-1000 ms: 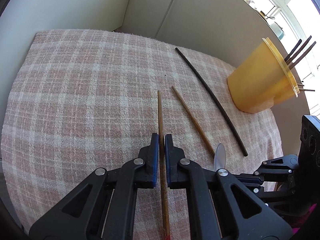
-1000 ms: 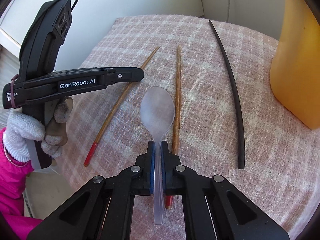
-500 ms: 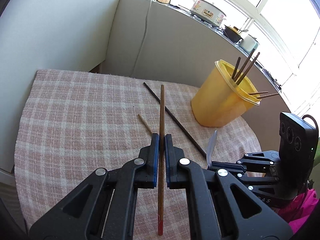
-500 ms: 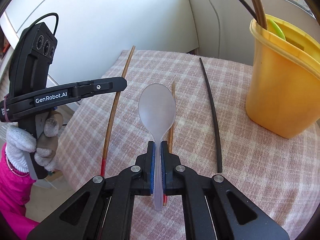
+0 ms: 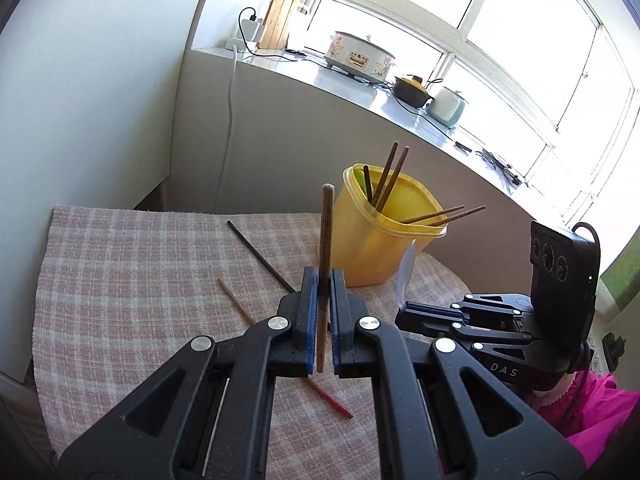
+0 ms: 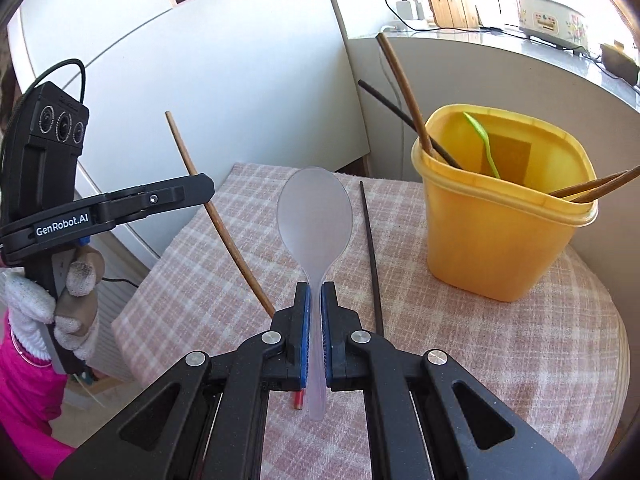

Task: Organize utensils
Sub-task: 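Lift the spoon and chopstick and carry them toward the yellow container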

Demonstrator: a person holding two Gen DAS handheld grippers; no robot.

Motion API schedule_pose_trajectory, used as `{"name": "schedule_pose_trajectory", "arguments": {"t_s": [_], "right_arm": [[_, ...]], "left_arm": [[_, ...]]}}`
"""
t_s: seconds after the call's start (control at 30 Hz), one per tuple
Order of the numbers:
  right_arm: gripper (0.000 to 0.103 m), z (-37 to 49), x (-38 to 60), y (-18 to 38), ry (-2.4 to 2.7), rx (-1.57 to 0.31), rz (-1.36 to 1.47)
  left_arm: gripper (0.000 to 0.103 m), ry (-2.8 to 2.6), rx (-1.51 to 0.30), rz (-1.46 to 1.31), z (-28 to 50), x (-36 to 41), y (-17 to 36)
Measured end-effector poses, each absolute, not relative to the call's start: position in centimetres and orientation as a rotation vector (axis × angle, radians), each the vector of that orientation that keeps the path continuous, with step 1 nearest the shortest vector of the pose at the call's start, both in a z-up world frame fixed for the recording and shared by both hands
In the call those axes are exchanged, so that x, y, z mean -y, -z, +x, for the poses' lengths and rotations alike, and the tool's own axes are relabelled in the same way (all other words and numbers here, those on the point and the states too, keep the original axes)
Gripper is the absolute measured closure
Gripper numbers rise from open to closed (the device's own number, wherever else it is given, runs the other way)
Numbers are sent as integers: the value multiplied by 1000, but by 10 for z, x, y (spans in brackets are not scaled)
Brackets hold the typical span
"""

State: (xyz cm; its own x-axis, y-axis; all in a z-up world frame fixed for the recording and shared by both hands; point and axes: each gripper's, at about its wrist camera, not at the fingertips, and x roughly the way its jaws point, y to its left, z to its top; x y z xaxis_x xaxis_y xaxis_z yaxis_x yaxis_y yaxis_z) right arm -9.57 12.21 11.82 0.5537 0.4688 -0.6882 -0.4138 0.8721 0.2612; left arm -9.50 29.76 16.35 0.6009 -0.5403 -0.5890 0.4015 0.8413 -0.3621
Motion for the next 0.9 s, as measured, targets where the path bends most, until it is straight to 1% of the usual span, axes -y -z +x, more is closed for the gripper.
{"name": "schedule_pose_trajectory", "arguments": {"t_s": [0.33, 0.9], "right_arm": [[99, -98, -85, -153, -451, -718, 113], [99, -86, -40, -191, -352, -573, 171]], "left_arm": [[100, 622, -640, -222, -92, -271, -201], [100, 679, -454, -243, -82, -230, -254]]}}
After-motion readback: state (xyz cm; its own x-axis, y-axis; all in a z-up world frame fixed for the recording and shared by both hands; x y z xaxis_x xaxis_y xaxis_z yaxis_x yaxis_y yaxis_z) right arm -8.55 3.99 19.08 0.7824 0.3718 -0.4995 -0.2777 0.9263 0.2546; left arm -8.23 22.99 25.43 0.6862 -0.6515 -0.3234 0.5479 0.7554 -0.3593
